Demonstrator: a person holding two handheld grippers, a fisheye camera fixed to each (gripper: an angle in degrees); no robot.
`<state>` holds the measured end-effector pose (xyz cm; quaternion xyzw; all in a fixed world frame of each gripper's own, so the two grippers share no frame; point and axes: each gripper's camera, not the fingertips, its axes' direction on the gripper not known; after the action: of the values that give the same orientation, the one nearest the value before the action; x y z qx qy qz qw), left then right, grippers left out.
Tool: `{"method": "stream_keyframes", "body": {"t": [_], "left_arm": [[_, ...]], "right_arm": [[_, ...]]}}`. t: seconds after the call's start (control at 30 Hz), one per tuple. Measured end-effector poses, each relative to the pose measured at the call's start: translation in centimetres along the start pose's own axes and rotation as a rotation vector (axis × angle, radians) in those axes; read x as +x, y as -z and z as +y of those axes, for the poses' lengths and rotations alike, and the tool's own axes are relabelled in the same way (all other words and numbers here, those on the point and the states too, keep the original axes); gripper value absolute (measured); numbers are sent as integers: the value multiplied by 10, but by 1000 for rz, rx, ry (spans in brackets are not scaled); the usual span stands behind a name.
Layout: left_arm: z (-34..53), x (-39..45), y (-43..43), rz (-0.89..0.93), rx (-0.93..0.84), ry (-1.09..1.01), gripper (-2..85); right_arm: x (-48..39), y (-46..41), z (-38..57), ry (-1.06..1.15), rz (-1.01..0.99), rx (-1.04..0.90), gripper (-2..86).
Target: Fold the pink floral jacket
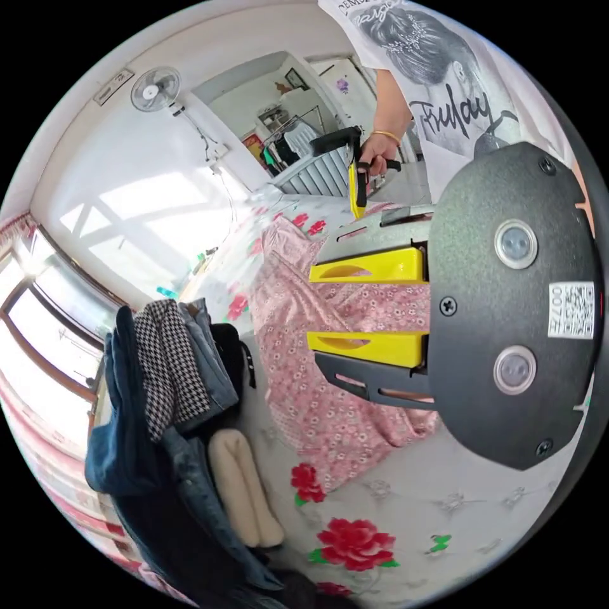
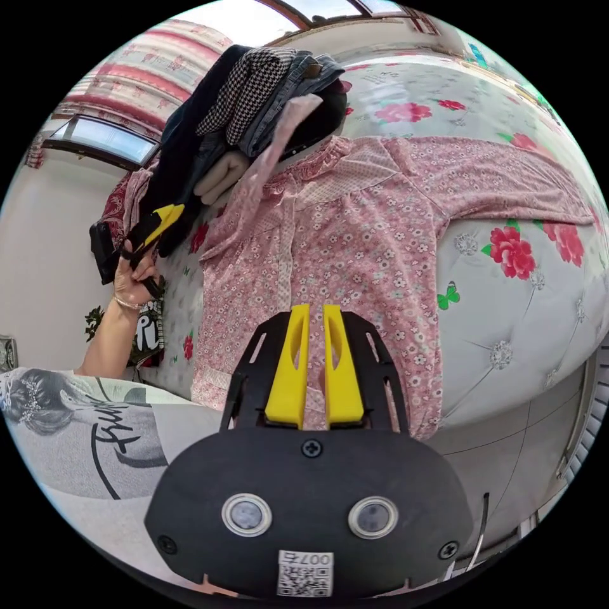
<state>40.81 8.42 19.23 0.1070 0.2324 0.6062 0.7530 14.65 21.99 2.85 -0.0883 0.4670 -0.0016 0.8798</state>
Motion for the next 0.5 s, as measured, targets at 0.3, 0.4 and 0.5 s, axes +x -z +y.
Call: {"method": "stream_keyframes", "body": {"t": [0.3, 0.4, 0.5], "left_arm": [[56, -34, -16, -181, -88, 286, 90], [58, -38, -26, -211, -112, 325, 89], [60, -44, -40, -241, -130, 380, 88]], "right_arm": [[21, -4, -101, 67, 64, 93, 21], [22, -25, -145, 66, 95, 67, 22], [22, -57, -178, 42, 192, -23, 16]]}}
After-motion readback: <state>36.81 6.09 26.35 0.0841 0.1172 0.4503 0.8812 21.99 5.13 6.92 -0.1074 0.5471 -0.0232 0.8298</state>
